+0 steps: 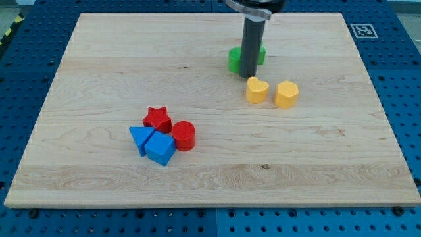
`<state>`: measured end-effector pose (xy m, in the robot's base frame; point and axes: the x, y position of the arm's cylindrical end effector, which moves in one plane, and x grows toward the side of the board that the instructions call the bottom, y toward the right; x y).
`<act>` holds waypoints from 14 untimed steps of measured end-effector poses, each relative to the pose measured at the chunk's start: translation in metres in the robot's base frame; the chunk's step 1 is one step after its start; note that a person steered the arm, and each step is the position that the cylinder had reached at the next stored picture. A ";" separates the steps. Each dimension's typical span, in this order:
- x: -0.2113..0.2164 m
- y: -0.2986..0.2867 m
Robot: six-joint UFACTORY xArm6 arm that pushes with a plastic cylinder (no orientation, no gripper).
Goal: Slide the blue cube and blue triangle slightly up and left
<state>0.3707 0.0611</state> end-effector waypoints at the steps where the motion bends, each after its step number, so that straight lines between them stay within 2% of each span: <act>1: -0.017 -0.001; 2: -0.017 -0.015; 3: -0.017 -0.065; 4: 0.014 -0.080; 8: 0.194 -0.042; 9: 0.206 -0.062; 14: 0.194 -0.113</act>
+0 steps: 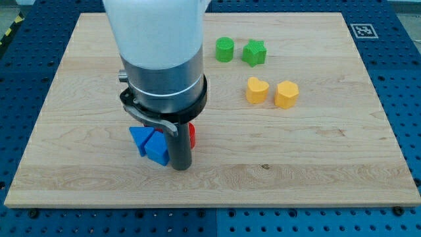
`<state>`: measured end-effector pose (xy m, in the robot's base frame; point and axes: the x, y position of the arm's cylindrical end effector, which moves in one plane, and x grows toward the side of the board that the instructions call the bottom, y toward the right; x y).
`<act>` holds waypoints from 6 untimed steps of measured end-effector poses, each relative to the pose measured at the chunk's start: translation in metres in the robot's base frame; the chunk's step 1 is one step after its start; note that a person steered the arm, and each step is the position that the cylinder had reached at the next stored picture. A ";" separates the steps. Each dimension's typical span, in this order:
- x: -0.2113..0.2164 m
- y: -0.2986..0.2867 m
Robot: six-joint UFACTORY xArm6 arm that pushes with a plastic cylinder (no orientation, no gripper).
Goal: Slide the blue cube and blue triangle slightly up and left
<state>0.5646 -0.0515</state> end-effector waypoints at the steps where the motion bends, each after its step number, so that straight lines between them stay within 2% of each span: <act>1: -0.003 -0.014; 3: -0.019 -0.050; 5: -0.015 -0.041; 6: -0.034 -0.042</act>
<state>0.5310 -0.0934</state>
